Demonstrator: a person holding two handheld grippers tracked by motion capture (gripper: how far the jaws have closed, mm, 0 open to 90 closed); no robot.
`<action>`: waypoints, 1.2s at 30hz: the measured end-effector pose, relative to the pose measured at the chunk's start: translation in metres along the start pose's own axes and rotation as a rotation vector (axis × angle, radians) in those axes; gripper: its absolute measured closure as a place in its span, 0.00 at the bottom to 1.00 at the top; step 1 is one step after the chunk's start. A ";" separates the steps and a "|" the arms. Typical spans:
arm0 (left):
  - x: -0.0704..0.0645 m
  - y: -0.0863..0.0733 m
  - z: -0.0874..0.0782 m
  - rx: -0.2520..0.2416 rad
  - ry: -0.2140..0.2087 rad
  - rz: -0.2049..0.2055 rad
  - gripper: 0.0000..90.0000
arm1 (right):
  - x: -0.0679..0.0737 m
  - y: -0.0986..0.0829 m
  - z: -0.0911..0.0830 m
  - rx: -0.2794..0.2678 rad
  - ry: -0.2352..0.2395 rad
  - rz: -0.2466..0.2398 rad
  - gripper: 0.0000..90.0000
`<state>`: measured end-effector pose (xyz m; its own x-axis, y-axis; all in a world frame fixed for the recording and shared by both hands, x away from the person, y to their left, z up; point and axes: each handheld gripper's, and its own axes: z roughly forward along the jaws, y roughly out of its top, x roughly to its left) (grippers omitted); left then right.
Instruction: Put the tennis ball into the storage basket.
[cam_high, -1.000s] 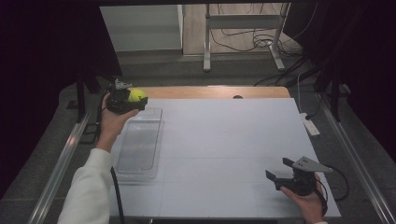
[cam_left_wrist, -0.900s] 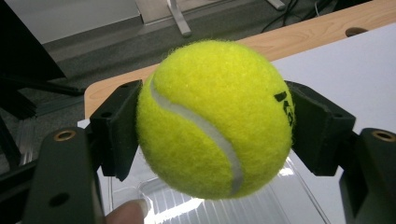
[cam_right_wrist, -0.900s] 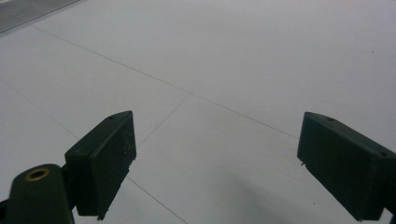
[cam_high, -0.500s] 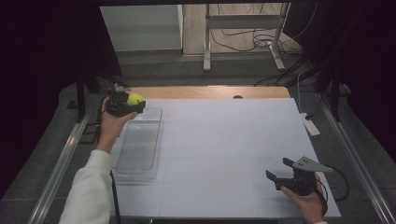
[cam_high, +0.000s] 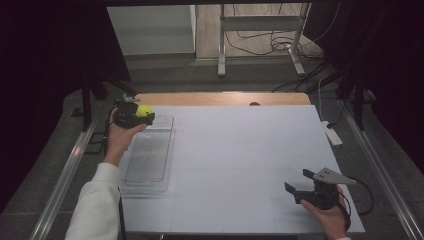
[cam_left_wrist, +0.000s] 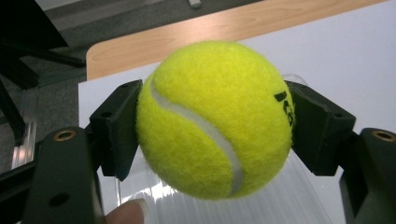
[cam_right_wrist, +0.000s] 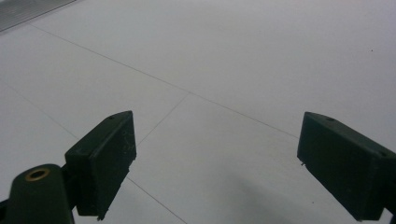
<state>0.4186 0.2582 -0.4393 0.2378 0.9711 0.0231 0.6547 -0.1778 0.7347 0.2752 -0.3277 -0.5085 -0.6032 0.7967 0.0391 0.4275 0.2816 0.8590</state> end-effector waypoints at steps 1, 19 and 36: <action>0.000 0.000 0.000 0.000 0.000 0.000 0.30 | 0.000 0.000 0.000 0.000 0.000 0.000 0.13; 0.002 -0.010 0.015 0.052 0.018 0.000 0.30 | -0.001 0.000 0.000 0.002 -0.003 -0.002 0.13; 0.004 -0.013 0.021 0.079 0.024 -0.001 0.30 | 0.000 0.000 0.000 0.002 -0.004 -0.002 0.13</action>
<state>0.4264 0.2606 -0.4627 0.2203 0.9746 0.0391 0.7097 -0.1876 0.6790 0.2755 -0.3279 -0.5089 -0.6012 0.7983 0.0353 0.4278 0.2842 0.8580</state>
